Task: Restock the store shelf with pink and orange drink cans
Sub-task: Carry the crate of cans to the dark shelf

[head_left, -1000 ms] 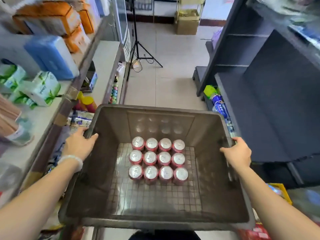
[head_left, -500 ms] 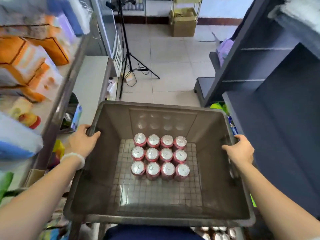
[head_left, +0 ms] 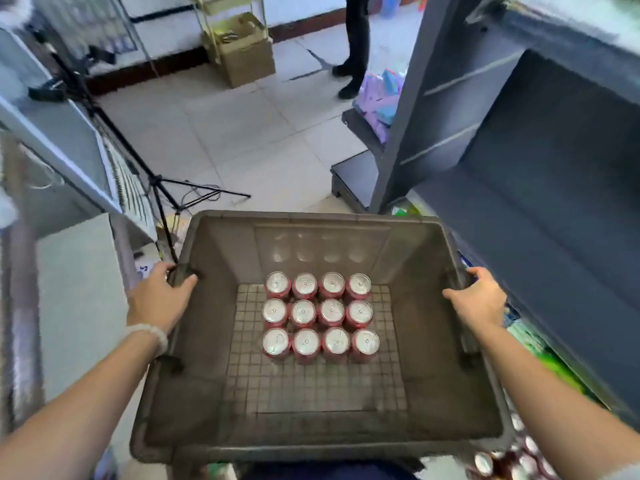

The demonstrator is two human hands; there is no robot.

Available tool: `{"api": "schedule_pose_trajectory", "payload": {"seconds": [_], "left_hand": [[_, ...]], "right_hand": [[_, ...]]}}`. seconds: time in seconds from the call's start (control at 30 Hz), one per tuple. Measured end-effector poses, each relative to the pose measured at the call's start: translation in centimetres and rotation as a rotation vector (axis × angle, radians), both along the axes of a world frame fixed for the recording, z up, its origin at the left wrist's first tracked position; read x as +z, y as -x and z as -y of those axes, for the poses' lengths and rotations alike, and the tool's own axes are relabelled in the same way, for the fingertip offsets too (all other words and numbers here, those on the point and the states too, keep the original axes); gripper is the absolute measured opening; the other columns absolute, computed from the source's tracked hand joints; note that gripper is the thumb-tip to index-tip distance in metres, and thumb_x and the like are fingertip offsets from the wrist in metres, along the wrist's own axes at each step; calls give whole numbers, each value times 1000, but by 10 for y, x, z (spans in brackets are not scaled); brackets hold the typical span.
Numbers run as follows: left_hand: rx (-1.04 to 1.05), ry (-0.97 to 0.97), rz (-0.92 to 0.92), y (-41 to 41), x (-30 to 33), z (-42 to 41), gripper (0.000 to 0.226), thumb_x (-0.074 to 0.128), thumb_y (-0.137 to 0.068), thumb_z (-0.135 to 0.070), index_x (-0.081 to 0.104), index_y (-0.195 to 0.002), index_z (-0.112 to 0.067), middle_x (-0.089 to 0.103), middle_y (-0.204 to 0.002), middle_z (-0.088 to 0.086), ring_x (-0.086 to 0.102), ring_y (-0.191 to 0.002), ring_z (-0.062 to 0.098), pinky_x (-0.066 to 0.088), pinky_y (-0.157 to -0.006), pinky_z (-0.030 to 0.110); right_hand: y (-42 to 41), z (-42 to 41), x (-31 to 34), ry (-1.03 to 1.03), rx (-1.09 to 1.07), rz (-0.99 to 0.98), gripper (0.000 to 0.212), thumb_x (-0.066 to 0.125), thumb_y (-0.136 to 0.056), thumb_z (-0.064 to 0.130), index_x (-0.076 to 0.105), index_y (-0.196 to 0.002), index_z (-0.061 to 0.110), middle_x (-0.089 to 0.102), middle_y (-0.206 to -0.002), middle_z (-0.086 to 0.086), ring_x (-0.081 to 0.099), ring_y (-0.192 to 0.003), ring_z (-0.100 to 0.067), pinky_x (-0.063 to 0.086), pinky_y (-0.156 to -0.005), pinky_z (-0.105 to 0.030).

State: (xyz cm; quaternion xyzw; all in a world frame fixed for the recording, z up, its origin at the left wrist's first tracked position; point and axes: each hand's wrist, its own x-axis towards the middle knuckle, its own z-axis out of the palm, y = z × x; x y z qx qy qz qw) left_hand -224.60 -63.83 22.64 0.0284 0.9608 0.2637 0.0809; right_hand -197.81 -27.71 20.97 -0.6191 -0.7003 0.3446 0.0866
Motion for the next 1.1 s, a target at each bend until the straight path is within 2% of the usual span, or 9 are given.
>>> {"api": "schedule_pose_trajectory", "payload": {"seconds": [0.1,0.27,0.5,0.63,0.83,0.97,1.1], "left_hand": [[-141,32,-7,65,1,-50,42,63,-86,-39,55,-120,-16,63,-119,15,56,-111,38,45,-91,43],[-347,46,24,147,-15,-149,44,66,-82,-41,57,-117,-16,64,-116,19,55,-110,40,44,-93,46],[-573,69,54,199,-46,-308,40,67,-84,-35,59,-115,-12,64,-115,21,57,-108,41,43,-90,45],[-662,51,70,210,-64,-380,39,68,-84,-30,57,-115,-9,64,-110,24,58,-105,43,43,-88,45],[-809,90,130,229,-123,-472,38,67,-84,-36,56,-114,-16,61,-86,16,60,-97,40,43,-82,43],[-887,118,127,238,-182,-509,37,66,-85,-34,56,-116,-16,63,-92,19,59,-96,40,43,-83,41],[-946,150,130,249,-247,-526,36,65,-86,-32,55,-115,-14,63,-92,19,58,-97,40,42,-85,42]], "right_hand": [[22,-11,-1,27,-139,1,58,75,-72,12,53,-125,15,65,-111,-16,56,-110,-36,44,-91,-41],[40,-36,-11,33,-359,34,59,75,-73,15,51,-127,16,62,-120,-15,55,-115,-36,44,-92,-40],[50,-92,-30,56,-621,71,57,77,-72,16,53,-124,18,64,-113,-17,57,-110,-37,47,-88,-41],[52,-113,-44,55,-745,93,51,77,-73,16,54,-118,11,64,-112,-22,57,-109,-40,47,-88,-44],[63,-129,-105,47,-924,120,51,79,-71,21,54,-113,9,64,-109,-24,58,-104,-42,47,-86,-46],[72,-132,-161,31,-1009,127,31,71,-76,16,53,-99,6,62,-100,-22,57,-97,-42,46,-79,-44],[84,-128,-225,55,-1074,164,38,72,-74,25,52,-102,8,63,-103,-23,58,-99,-44,48,-81,-47]]}}
